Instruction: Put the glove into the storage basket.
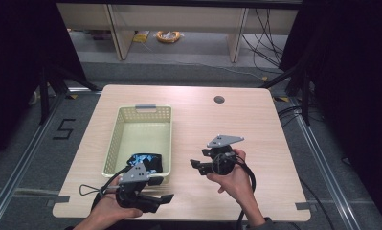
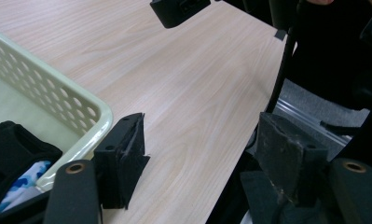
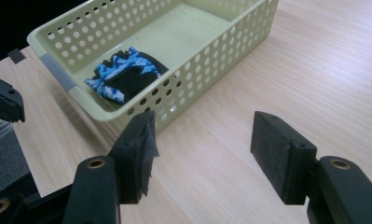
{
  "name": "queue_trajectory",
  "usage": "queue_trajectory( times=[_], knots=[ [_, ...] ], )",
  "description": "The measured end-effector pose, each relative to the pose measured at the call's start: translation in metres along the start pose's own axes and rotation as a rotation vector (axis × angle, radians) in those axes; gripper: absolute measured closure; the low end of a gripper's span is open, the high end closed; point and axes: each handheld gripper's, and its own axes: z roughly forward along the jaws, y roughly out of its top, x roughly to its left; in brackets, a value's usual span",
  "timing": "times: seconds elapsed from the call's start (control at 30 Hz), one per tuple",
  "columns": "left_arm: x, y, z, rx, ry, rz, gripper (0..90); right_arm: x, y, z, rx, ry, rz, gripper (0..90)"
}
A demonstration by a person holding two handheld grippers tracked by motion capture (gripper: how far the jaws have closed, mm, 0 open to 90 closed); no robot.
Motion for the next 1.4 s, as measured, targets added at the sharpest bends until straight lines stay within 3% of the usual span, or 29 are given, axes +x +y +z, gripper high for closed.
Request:
queue_trajectory(
  times=[0.3, 0.33, 0.4, 0.43, 0.5, 0.57, 0.67, 0.7, 0.8, 0.87, 0.93, 0.97, 1.0, 1.07, 1.1, 1.13, 1.17, 1.23, 1.27, 1.3, 1.4],
  knots=[
    [-0.002, -0.01, 0.014, 0.005, 0.006, 0.036, 29.9, -0.006, -0.019, -0.011, -0.01, -0.012, 0.036, 39.5],
    [-0.003, -0.011, 0.015, 0.014, 0.009, 0.023, 29.3, -0.007, -0.021, -0.012, -0.006, -0.01, 0.027, 39.2],
    [-0.001, -0.014, 0.017, 0.013, 0.006, 0.035, 27.7, -0.007, -0.025, -0.016, -0.004, 0.006, 0.049, 38.8],
    [-0.002, -0.015, 0.018, 0.016, 0.012, 0.021, 27.2, -0.006, -0.028, -0.017, -0.003, 0.015, 0.081, 38.6],
    [0.0, -0.018, 0.02, 0.015, 0.01, 0.029, 26.7, -0.01, -0.032, -0.018, -0.011, 0.008, 0.046, 38.3],
    [0.0, -0.02, 0.021, 0.015, 0.019, 0.027, 26.2, -0.009, -0.036, -0.02, -0.01, 0.006, 0.082, 37.6],
    [0.001, -0.025, 0.023, 0.01, 0.01, 0.031, 25.3, -0.011, -0.043, -0.021, -0.011, 0.006, 0.066, 37.2],
    [0.001, -0.027, 0.023, 0.02, 0.014, 0.036, 25.2, -0.009, -0.044, -0.022, -0.002, 0.008, 0.09, 36.9],
    [0.001, -0.035, 0.025, 0.013, 0.013, 0.018, 24.9, -0.009, -0.052, -0.022, 0.004, -0.005, 0.072, 35.8],
    [0.004, -0.039, 0.024, 0.046, 0.033, 0.048, 24.8, -0.006, -0.06, -0.02, 0.006, 0.013, 0.098, 35.7],
    [0.003, -0.045, 0.025, 0.04, 0.05, 0.046, 24.7, -0.009, -0.066, -0.018, 0.011, 0.005, 0.078, 35.6],
    [0.004, -0.047, 0.025, 0.055, 0.055, 0.068, 24.6, -0.006, -0.07, -0.019, 0.033, 0.011, 0.121, 35.5],
    [0.005, -0.05, 0.025, 0.053, 0.053, 0.071, 24.5, -0.007, -0.072, -0.018, 0.03, 0.004, 0.101, 35.4],
    [0.005, -0.056, 0.025, 0.068, 0.047, 0.035, 24.3, -0.007, -0.08, -0.017, 0.041, 0.0, 0.099, 35.2],
    [0.005, -0.058, 0.025, 0.057, 0.045, 0.048, 24.1, -0.006, -0.082, -0.016, 0.036, 0.016, 0.103, 35.1],
    [0.007, -0.059, 0.024, 0.083, 0.053, 0.066, 23.9, -0.005, -0.085, -0.017, 0.045, 0.004, 0.104, 34.9],
    [0.006, -0.062, 0.025, 0.067, 0.046, 0.049, 23.5, -0.005, -0.088, -0.016, 0.048, 0.015, 0.107, 34.6],
    [0.008, -0.066, 0.024, 0.099, 0.065, 0.05, 22.5, -0.002, -0.094, -0.017, 0.065, 0.017, 0.122, 34.1],
    [0.01, -0.068, 0.024, 0.103, 0.063, 0.076, 22.4, -0.002, -0.097, -0.016, 0.062, 0.022, 0.111, 33.9],
    [0.009, -0.07, 0.024, 0.104, 0.069, 0.049, 22.1, -0.001, -0.1, -0.016, 0.067, 0.033, 0.121, 33.8],
    [0.011, -0.073, 0.023, 0.088, 0.068, 0.05, 21.1, 0.002, -0.107, -0.017, 0.076, 0.018, 0.113, 33.3]
  ],
)
